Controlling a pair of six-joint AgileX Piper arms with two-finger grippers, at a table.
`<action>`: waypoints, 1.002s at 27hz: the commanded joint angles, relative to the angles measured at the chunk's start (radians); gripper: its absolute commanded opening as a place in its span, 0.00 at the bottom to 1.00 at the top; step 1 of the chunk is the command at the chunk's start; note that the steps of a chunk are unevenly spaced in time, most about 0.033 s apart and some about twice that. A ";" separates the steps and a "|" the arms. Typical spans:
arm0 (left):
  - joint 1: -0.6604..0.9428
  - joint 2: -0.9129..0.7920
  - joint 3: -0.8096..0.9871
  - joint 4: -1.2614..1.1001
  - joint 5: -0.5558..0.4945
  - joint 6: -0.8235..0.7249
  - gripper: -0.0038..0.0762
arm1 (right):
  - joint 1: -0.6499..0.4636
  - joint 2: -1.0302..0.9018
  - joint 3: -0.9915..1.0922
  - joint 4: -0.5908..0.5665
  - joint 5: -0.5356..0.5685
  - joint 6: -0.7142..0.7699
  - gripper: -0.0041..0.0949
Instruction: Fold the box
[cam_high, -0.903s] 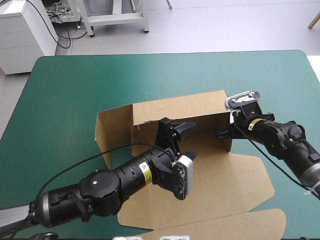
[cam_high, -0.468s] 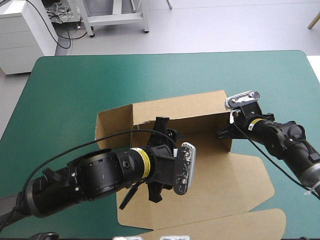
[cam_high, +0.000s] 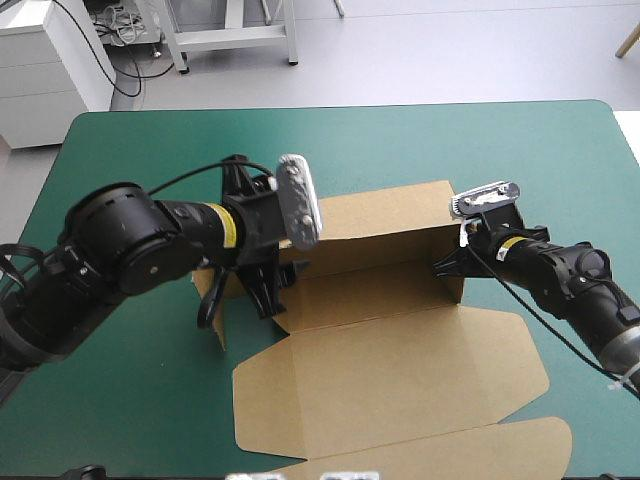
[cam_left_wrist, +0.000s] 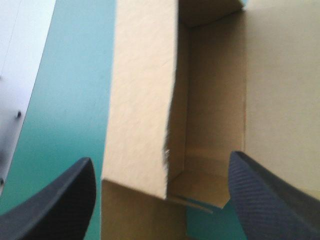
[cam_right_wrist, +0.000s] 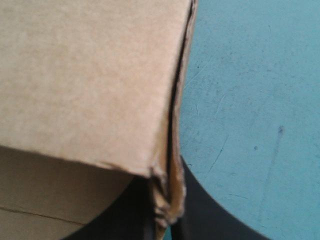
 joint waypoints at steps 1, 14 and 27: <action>0.134 -0.044 -0.032 0.006 0.022 -0.128 0.70 | -0.001 -0.022 -0.027 -0.002 -0.060 0.002 0.03; 0.558 -0.126 -0.010 0.002 0.022 -0.345 0.45 | -0.001 -0.022 -0.027 -0.006 -0.048 0.002 0.03; 0.606 -0.302 0.357 0.040 -0.166 -0.435 0.11 | -0.001 -0.047 -0.030 -0.006 -0.029 0.002 0.03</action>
